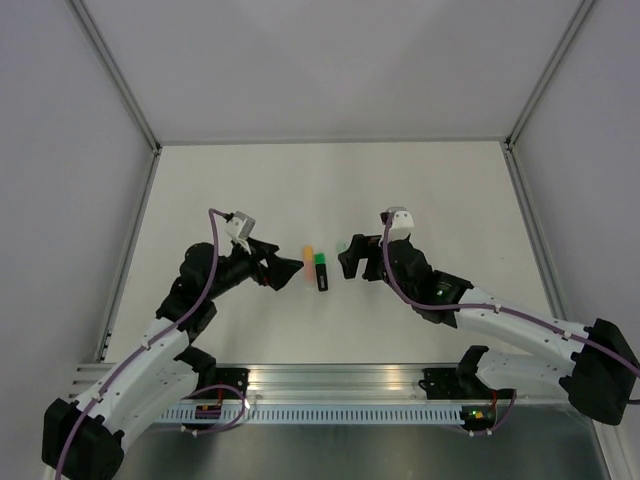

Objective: Insert the pens into the pen caps

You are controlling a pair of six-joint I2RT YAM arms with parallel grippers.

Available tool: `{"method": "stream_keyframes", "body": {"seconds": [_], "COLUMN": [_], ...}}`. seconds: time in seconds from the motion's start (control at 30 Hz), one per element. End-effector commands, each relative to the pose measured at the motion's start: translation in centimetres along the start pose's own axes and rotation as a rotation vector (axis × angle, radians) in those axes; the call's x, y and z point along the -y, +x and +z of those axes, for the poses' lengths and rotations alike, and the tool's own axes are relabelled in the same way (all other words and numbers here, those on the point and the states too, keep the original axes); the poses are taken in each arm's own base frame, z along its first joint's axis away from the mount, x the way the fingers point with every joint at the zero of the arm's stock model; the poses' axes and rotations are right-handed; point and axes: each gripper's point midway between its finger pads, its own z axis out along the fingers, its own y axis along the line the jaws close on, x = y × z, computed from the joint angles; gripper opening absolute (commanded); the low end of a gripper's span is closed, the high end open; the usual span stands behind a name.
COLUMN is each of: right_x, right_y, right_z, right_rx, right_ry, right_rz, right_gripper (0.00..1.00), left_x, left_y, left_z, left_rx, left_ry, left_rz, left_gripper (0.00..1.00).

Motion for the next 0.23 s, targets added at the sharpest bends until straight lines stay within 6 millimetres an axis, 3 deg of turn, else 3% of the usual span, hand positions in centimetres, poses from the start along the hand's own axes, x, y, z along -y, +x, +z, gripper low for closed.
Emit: {"method": "stream_keyframes", "body": {"seconds": [0.0, 0.2], "right_x": [0.22, 0.07], "right_y": [-2.0, -2.34], "right_z": [-0.73, -1.02], "right_rx": [0.085, 0.097], "right_ry": [0.004, -0.007], "right_rz": [0.022, 0.024], "right_gripper": [0.98, 0.98], "left_x": [0.69, 0.73], "left_y": [-0.2, -0.42], "left_z": [0.09, -0.14], "left_rx": [0.012, 0.029], "left_ry": [0.051, 0.049], "left_rz": [0.062, 0.07], "left_gripper": [1.0, 1.0]}}
